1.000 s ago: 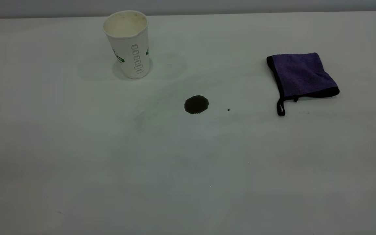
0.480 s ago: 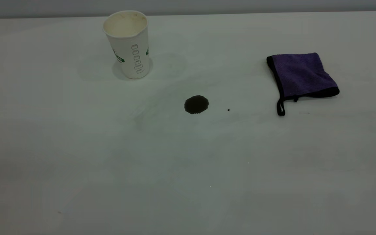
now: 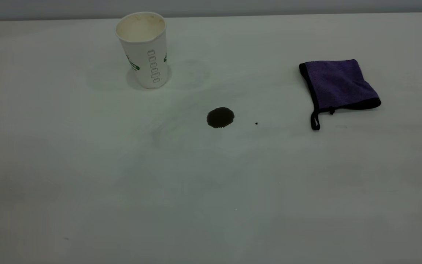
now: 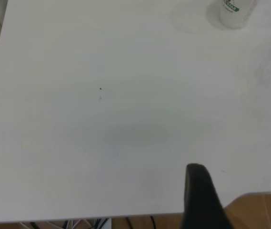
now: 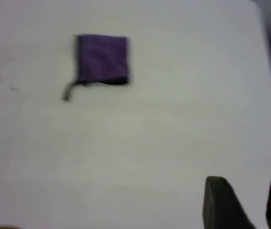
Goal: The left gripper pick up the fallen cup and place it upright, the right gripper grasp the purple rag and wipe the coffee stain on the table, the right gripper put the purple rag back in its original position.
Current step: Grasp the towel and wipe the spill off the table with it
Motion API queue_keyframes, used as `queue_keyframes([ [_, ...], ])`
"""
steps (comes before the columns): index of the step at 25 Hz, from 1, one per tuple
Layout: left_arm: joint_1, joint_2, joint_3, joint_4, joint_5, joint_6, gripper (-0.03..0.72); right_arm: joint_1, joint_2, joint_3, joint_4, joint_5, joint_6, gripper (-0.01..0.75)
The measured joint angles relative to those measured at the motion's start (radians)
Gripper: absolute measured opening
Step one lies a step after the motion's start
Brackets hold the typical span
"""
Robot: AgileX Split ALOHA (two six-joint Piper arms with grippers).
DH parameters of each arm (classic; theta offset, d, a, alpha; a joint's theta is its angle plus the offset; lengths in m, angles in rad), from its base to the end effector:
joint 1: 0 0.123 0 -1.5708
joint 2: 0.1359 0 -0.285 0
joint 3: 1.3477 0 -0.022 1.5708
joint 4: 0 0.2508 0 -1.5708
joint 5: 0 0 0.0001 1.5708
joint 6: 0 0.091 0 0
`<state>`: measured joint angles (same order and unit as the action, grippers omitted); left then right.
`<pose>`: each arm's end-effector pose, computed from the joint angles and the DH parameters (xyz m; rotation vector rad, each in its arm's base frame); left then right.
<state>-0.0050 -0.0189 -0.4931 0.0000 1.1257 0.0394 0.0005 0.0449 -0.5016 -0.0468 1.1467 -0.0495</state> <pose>-0.0097 0.0000 0.2701 0.0466 2.0969 0.0207 -0.0023 -0.0039 0.2713 -0.0509 2.1732 -0.0854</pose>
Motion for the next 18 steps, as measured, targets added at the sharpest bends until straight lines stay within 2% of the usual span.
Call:
queue_keyframes([
  [3,0.0,0.0,0.0,0.0,0.0,0.0,0.495,0.0,0.178,-0.073,-0.062,-0.031,0.011,0.376],
  [9,0.0,0.0,0.0,0.0,0.001,0.0,0.495,0.0,0.642,-0.263,-0.106,-0.163,0.005,0.677],
  [12,0.0,0.0,0.0,0.0,0.001,0.0,0.495,0.0,0.86,-0.346,-0.095,-0.238,-0.025,0.725],
  [15,0.0,0.0,0.0,0.0,0.001,0.0,0.495,0.0,1.068,-0.417,-0.039,-0.327,-0.061,0.73],
  [18,0.0,0.0,0.0,0.0,0.001,0.0,0.495,0.0,1.242,-0.477,0.022,-0.358,-0.115,0.73],
])
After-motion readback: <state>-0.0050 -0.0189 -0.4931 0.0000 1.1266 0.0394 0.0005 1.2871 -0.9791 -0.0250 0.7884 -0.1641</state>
